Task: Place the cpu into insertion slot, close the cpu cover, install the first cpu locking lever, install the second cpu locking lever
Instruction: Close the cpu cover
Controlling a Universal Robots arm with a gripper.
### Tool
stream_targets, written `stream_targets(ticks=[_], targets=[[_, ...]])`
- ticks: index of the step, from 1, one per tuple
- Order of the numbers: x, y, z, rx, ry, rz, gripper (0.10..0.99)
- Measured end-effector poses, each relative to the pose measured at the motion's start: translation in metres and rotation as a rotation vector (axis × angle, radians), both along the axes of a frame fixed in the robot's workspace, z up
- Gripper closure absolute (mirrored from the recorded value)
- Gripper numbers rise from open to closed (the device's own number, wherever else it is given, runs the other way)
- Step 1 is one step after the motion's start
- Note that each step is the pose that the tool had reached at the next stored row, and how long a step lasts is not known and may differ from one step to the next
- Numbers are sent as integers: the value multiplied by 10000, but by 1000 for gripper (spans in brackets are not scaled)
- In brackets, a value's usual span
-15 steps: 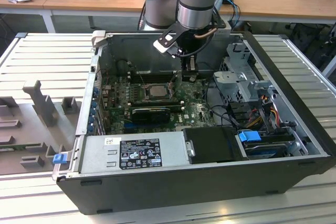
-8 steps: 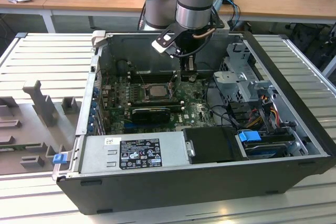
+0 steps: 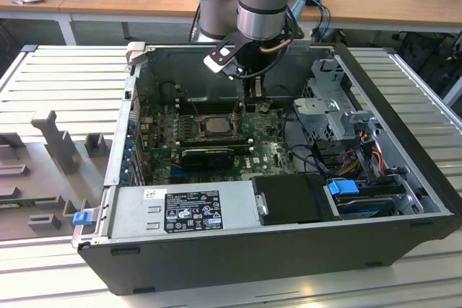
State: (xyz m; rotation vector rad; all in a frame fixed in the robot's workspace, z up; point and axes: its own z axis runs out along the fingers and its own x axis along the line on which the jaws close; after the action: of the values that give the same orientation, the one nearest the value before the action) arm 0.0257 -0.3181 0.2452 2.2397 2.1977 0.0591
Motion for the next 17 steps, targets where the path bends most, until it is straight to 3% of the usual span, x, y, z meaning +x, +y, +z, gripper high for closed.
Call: stream_targets(ticks=[17], targets=[[-102, 0, 0, 1, 0, 0, 980]])
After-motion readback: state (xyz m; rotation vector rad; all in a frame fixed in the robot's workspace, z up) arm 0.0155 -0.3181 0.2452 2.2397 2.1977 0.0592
